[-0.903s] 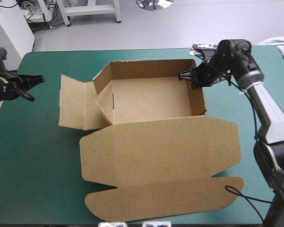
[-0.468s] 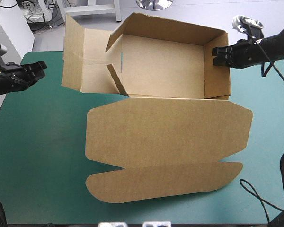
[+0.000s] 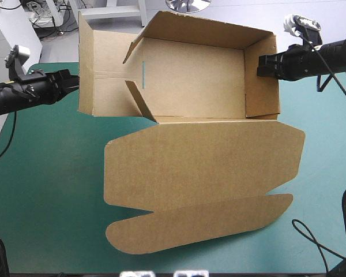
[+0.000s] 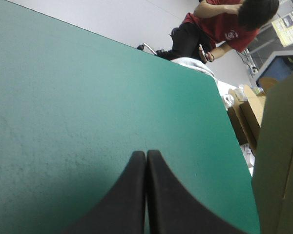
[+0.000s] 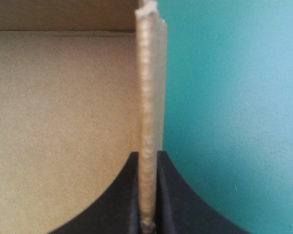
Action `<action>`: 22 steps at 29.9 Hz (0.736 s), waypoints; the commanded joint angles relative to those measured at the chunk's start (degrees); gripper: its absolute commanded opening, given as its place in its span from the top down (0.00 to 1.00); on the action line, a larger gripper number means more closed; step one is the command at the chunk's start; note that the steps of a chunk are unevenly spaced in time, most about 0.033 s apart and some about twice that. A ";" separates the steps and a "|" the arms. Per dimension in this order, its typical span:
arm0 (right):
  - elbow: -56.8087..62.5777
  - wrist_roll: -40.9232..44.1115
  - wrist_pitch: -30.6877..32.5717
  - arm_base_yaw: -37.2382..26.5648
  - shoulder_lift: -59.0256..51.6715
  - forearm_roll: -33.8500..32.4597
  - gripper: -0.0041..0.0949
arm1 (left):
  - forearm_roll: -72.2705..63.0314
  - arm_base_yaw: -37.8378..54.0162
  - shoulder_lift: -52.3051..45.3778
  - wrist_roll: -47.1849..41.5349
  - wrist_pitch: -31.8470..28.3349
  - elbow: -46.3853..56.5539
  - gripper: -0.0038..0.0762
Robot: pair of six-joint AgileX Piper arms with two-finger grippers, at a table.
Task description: Fold the box
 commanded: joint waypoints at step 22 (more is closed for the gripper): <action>-1.84 1.85 -9.26 6.46 -1.93 -2.67 0.97 | -4.27 -11.42 -1.84 2.02 2.04 -1.50 0.97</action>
